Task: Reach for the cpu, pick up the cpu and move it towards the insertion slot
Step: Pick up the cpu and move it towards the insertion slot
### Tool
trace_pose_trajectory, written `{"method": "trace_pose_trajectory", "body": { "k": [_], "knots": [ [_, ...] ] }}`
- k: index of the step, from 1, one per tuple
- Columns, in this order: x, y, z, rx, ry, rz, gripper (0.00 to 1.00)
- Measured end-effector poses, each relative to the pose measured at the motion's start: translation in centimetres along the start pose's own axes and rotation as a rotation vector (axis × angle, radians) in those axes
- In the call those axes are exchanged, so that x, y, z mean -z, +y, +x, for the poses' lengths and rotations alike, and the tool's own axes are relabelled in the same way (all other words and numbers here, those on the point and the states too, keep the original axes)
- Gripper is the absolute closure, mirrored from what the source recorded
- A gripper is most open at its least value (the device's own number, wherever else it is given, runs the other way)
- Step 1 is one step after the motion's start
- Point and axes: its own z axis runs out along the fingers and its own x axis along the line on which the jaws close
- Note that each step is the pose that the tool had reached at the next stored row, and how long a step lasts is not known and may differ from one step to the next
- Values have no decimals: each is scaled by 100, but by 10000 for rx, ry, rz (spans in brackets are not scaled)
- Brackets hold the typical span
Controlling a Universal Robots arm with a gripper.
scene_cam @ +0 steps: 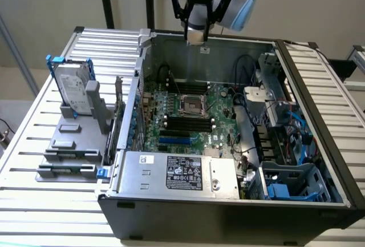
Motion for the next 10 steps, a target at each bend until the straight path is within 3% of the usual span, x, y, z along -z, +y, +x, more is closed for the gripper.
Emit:
{"method": "trace_pose_trajectory", "body": {
  "k": [10],
  "knots": [
    [-44, 42, -83, -217, -20, -17, 45]
  ]
}}
